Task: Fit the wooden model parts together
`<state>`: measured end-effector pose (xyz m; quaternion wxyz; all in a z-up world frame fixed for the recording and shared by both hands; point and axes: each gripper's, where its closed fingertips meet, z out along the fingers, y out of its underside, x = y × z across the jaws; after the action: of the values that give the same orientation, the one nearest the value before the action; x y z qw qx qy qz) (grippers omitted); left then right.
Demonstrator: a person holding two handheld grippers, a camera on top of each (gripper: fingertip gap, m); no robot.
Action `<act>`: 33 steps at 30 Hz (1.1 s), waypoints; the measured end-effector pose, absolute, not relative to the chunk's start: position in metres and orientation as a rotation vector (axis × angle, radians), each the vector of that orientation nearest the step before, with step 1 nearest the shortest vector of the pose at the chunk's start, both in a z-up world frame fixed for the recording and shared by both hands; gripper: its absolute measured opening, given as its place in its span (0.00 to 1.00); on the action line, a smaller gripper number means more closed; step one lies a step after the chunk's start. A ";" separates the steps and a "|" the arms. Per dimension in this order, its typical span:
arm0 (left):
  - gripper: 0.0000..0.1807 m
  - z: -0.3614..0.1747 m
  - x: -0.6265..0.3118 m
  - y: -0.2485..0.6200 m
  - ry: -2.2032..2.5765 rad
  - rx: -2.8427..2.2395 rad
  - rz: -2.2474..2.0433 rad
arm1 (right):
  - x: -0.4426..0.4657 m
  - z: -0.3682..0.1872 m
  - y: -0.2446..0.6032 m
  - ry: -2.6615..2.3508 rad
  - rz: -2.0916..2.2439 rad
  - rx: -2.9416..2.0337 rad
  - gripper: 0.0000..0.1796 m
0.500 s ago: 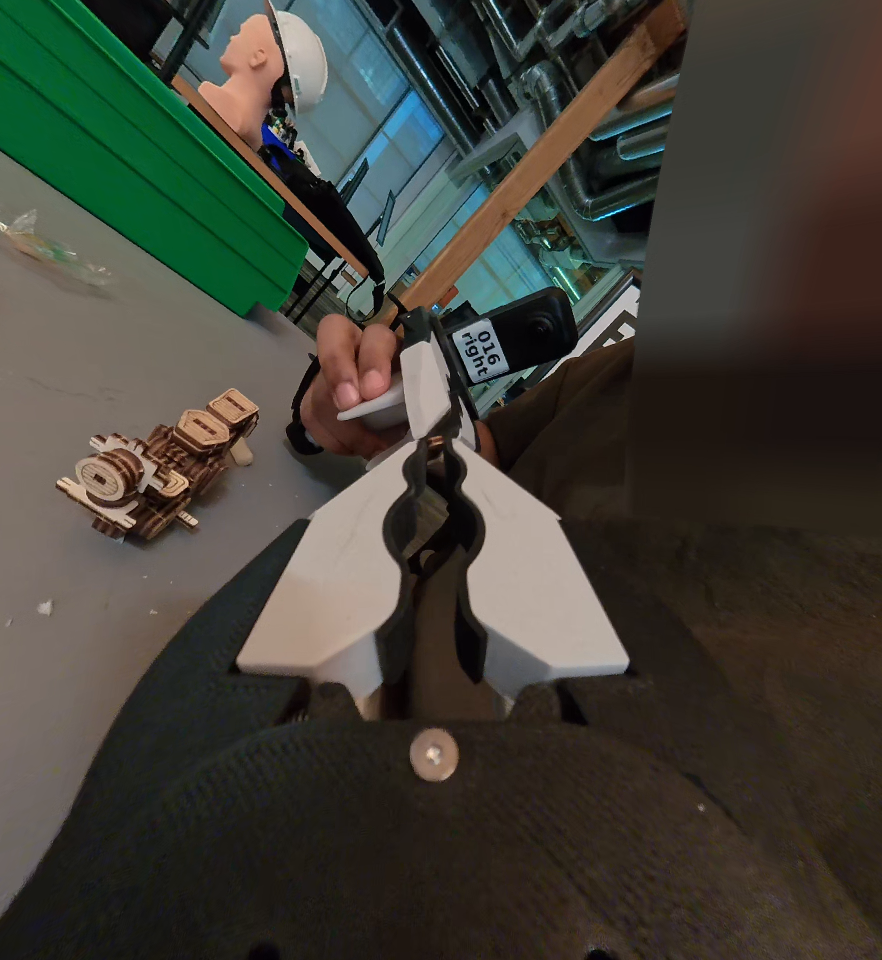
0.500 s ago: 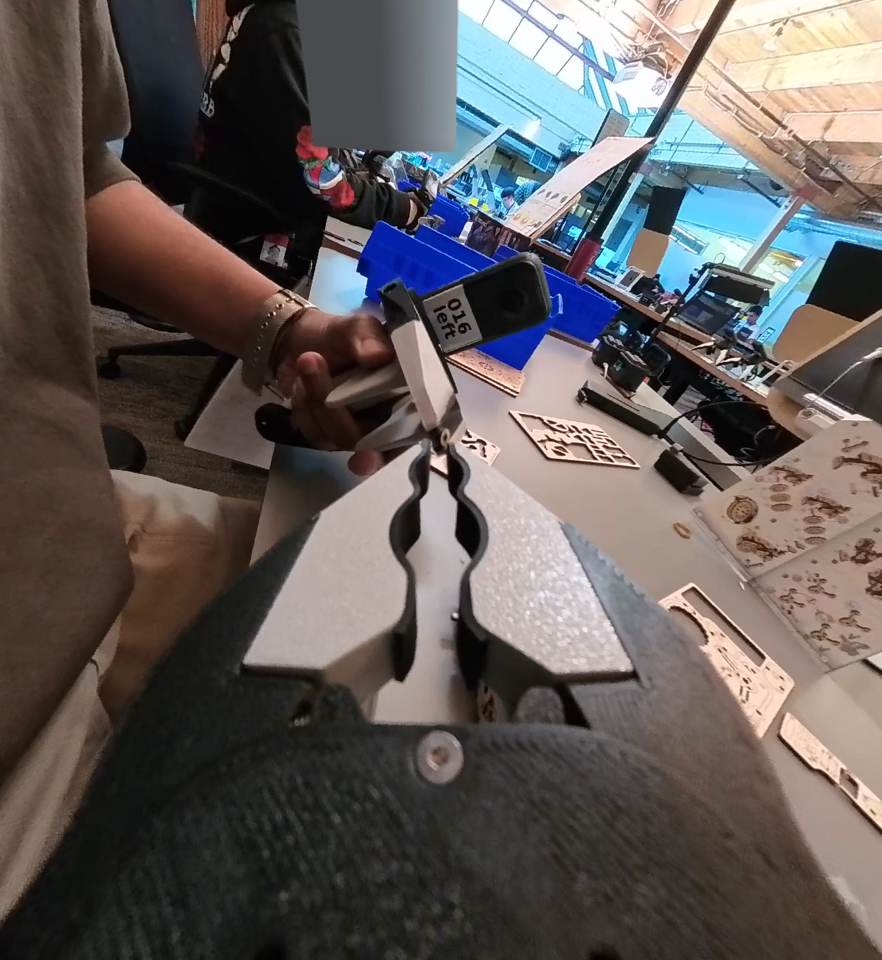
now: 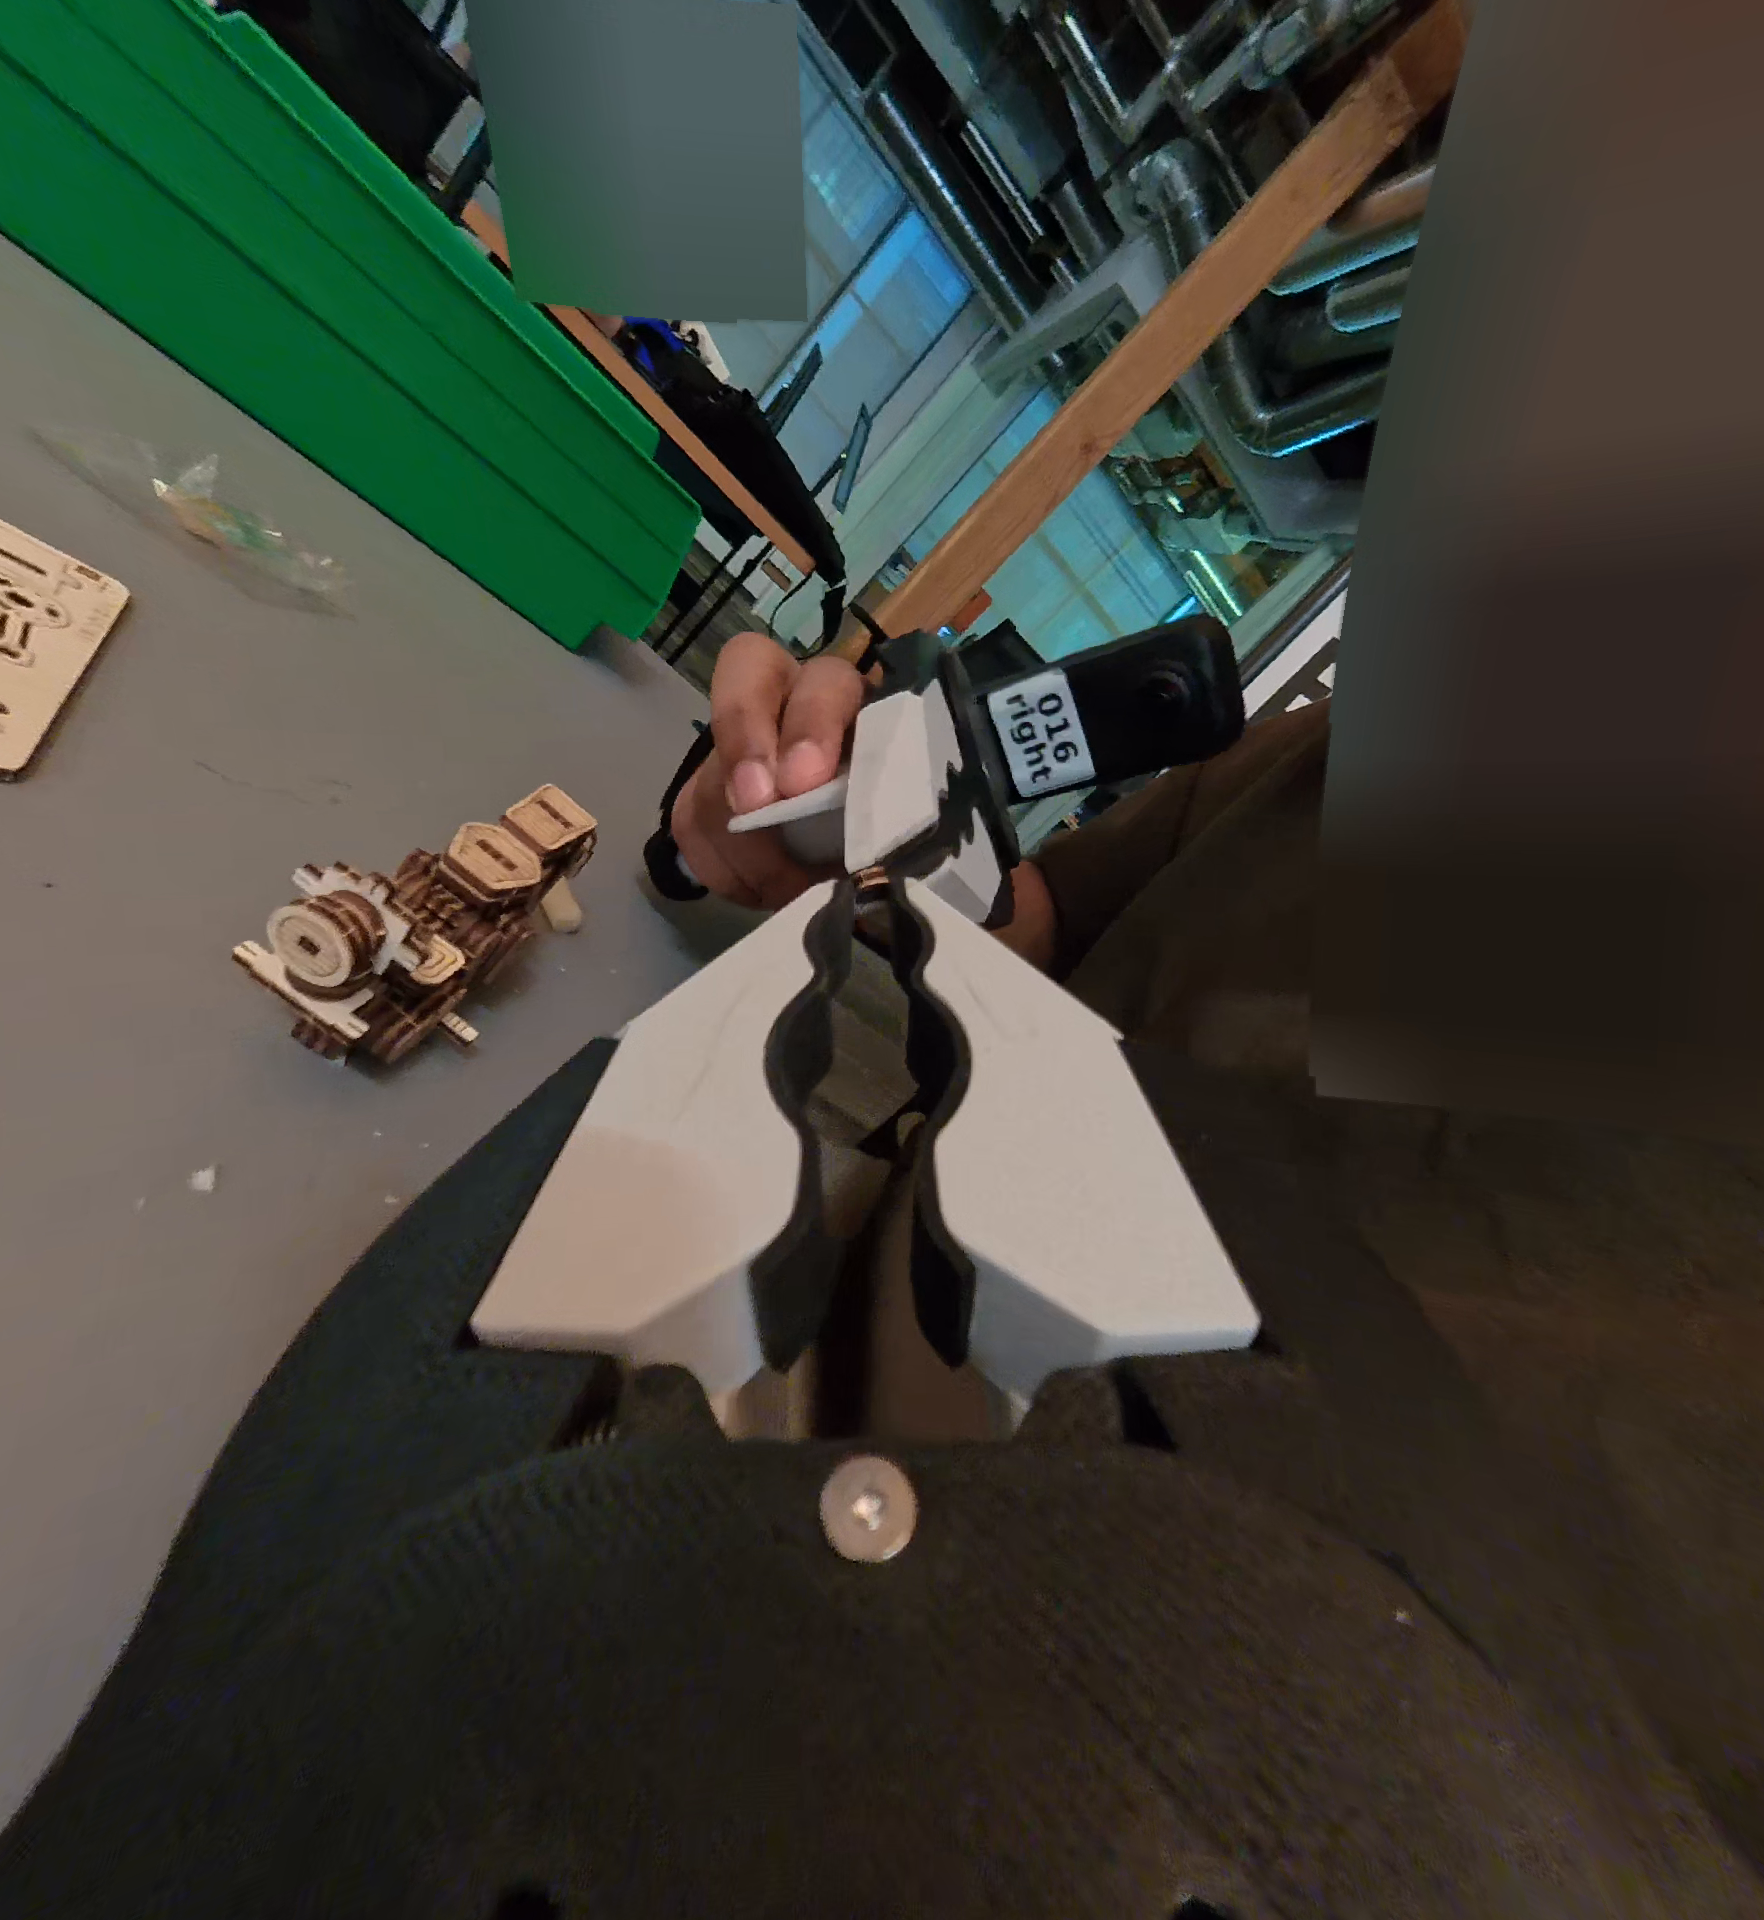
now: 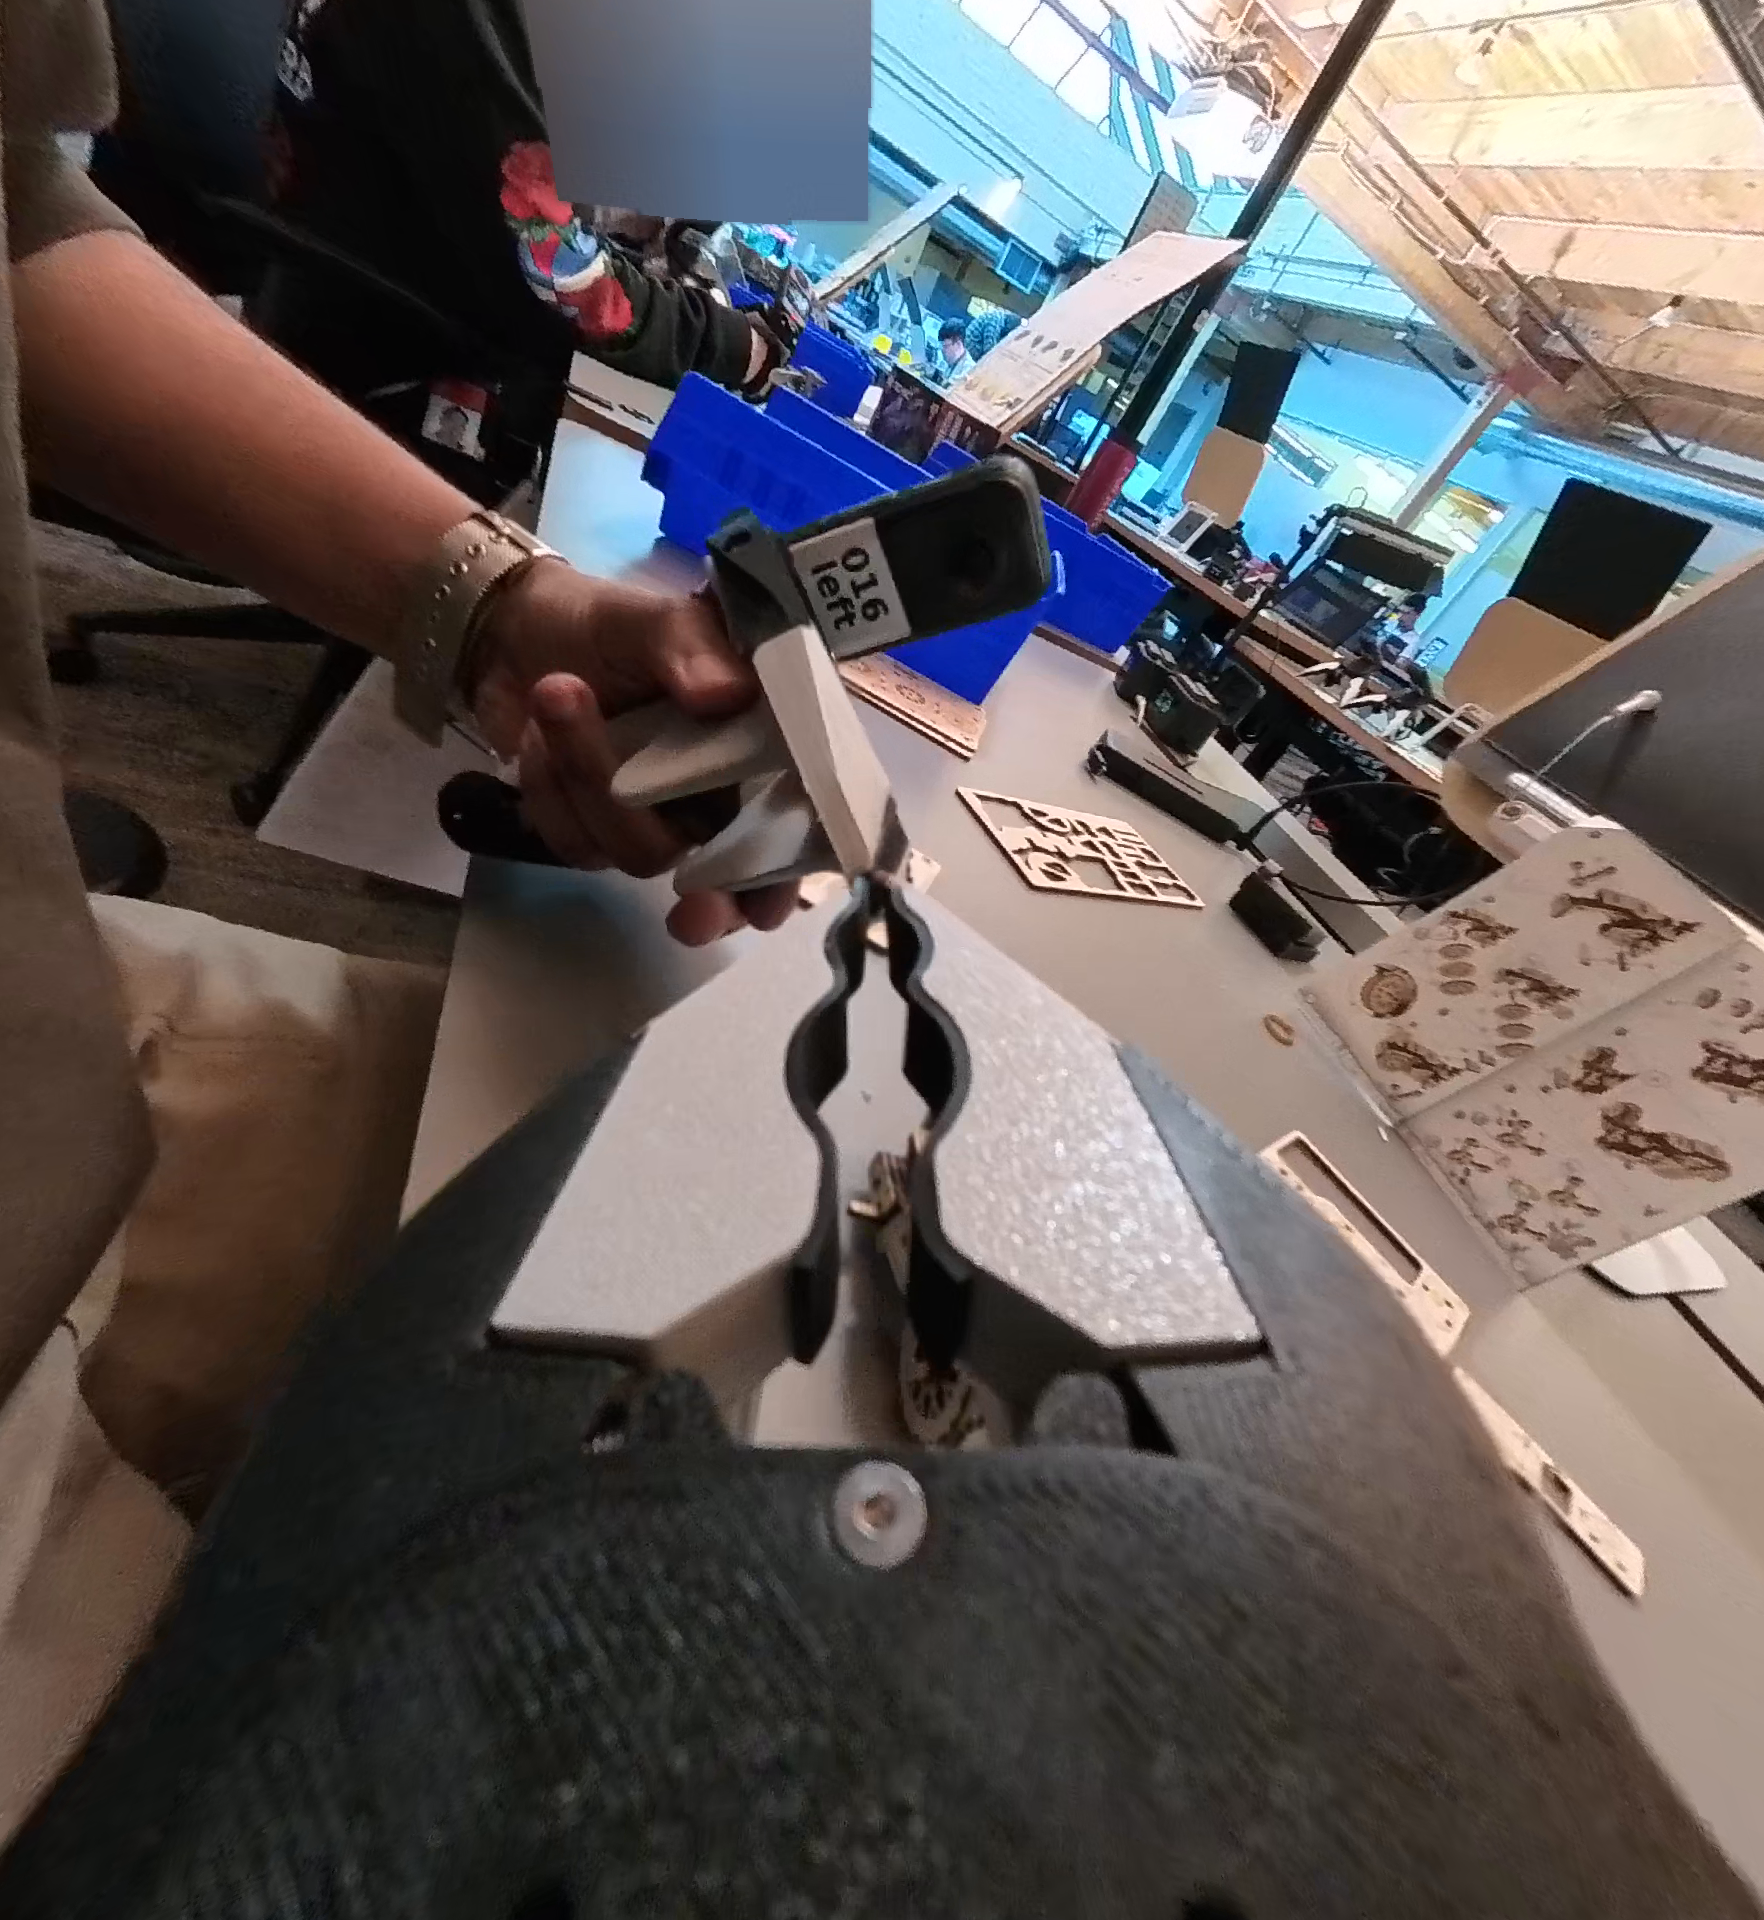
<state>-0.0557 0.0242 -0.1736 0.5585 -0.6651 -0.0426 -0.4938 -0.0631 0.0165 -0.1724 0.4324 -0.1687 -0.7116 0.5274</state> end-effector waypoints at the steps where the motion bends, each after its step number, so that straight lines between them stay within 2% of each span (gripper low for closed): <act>1: 0.02 -0.174 -0.057 0.025 -0.109 -1.571 -1.167 | -0.064 -0.174 0.017 -1.774 1.298 -0.419 0.01; 27: 0.02 -0.180 -0.066 0.032 -0.157 -1.607 -1.064 | -0.074 -0.182 0.023 -1.780 1.169 -0.443 0.00; 33: 0.01 -0.178 -0.068 0.031 -0.154 -1.592 -1.054 | -0.073 -0.181 0.022 -1.781 1.245 -0.486 0.05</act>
<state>-0.0679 0.0314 -0.1777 0.5755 -0.6797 -0.0656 -0.4501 -0.0731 0.0224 -0.1810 0.4419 -0.1957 -0.7176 0.5015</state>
